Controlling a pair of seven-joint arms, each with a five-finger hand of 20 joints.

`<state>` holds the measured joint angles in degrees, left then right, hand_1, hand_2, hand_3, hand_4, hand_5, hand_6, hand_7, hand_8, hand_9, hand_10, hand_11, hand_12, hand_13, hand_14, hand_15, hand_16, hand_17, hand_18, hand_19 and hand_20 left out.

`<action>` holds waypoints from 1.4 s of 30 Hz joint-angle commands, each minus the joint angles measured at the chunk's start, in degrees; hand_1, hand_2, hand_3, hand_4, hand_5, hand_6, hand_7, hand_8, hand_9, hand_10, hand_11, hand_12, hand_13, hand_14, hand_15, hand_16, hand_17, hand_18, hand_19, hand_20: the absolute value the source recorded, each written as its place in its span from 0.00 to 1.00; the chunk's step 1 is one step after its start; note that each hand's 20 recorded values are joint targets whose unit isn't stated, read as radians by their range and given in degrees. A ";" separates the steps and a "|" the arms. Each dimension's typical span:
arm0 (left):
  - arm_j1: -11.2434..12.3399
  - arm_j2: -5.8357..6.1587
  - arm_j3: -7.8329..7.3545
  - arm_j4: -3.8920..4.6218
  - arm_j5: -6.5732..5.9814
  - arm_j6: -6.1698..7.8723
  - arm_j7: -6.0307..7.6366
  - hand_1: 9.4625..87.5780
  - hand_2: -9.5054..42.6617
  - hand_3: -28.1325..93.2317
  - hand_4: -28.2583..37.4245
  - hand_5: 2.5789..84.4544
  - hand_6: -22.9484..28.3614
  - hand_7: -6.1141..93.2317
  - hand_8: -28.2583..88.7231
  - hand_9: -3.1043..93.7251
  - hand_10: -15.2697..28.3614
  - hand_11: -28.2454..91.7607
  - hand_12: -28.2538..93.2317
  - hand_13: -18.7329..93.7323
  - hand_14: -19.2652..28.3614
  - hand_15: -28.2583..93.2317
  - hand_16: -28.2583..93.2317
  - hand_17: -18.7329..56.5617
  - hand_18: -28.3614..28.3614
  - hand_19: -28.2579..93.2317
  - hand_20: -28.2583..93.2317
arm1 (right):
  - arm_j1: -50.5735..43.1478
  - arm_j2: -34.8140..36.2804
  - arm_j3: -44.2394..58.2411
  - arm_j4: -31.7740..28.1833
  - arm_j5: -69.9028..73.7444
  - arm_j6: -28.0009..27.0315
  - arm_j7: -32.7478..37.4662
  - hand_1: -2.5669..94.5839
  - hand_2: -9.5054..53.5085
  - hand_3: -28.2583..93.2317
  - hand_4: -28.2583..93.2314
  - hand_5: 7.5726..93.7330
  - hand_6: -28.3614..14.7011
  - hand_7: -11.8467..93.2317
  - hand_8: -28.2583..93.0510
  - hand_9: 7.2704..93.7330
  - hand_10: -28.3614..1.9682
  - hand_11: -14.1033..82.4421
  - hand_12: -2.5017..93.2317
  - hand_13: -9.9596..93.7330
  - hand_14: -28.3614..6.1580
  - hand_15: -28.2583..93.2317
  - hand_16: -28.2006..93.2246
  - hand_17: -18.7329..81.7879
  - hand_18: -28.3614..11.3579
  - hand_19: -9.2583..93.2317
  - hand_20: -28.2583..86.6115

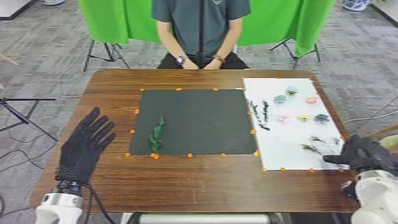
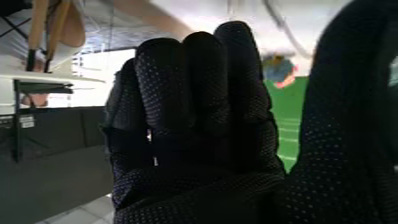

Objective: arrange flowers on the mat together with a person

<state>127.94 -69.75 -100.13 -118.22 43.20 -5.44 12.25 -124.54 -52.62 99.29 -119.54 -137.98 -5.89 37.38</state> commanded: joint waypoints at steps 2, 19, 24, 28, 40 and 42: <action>0.03 -0.17 0.21 0.49 0.11 -0.49 -0.72 0.22 0.16 0.79 0.03 0.27 0.47 0.25 0.15 0.23 0.58 0.40 0.37 0.32 0.65 0.35 0.28 0.08 0.85 0.55 0.33 | 2.14 0.75 -3.74 3.56 -5.07 6.80 -0.60 0.62 0.00 0.51 0.00 0.69 0.64 0.45 0.11 0.69 0.53 0.67 0.40 0.70 0.52 0.81 0.43 0.49 0.23 0.89 0.62; 1.01 -0.21 0.34 0.16 0.02 0.25 -0.32 0.22 0.17 0.79 0.03 0.27 0.47 0.25 0.15 0.23 0.58 0.40 0.37 0.32 0.65 0.35 0.28 0.08 0.84 0.55 0.33 | 6.42 2.80 -7.15 4.71 -3.19 19.24 -5.11 0.49 0.00 0.91 0.03 0.82 0.65 0.60 0.30 0.88 0.65 0.79 0.47 0.84 0.57 0.90 0.49 0.59 0.16 1.00 0.74; 1.30 -0.32 0.29 -0.08 0.06 0.48 -0.25 0.22 0.16 0.80 0.03 0.27 0.47 0.25 0.15 0.23 0.58 0.40 0.37 0.32 0.65 0.35 0.28 0.08 0.84 0.55 0.33 | 12.58 4.77 -10.29 1.76 -3.27 25.64 -7.87 0.44 0.00 0.93 0.12 0.79 0.62 0.69 0.32 0.89 0.59 0.85 0.45 0.85 0.54 0.92 0.49 0.59 0.14 1.00 0.79; 1.68 -0.06 -0.15 -0.42 0.06 0.89 -0.23 0.22 0.16 0.80 0.03 0.27 0.47 0.26 0.15 0.23 0.58 0.40 0.37 0.32 0.65 0.35 0.28 0.08 0.85 0.55 0.33 | 20.64 5.50 -15.63 -0.96 -0.31 25.22 -10.98 0.43 0.00 0.94 0.16 0.80 0.61 0.72 0.33 0.90 0.59 0.87 0.45 0.86 0.53 0.93 0.50 0.60 0.13 1.00 0.82; 2.25 -0.75 0.36 -0.67 0.05 1.12 -1.19 0.22 0.17 0.80 0.03 0.26 0.47 0.26 0.15 0.23 0.58 0.40 0.37 0.32 0.64 0.35 0.28 0.08 0.84 0.55 0.33 | 47.58 -3.51 -46.05 7.57 1.03 3.93 -15.11 0.41 0.00 0.94 0.19 0.82 0.64 0.72 0.34 0.93 0.62 0.88 0.45 0.89 0.55 0.94 0.49 0.63 0.13 1.00 0.84; 2.10 -0.86 0.45 -0.67 0.09 0.88 -1.37 0.22 0.17 0.80 0.03 0.26 0.47 0.26 0.15 0.23 0.58 0.40 0.37 0.32 0.64 0.35 0.28 0.08 0.85 0.55 0.33 | 48.87 -5.75 -49.24 9.78 0.45 0.66 -15.50 0.41 0.00 0.94 0.19 0.82 0.64 0.72 0.34 0.93 0.62 0.88 0.45 0.89 0.55 0.94 0.49 0.63 0.13 1.00 0.84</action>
<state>129.32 -69.81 -100.19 -118.82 43.18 -4.62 11.82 -84.93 -49.67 61.47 -115.43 -134.93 1.07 24.24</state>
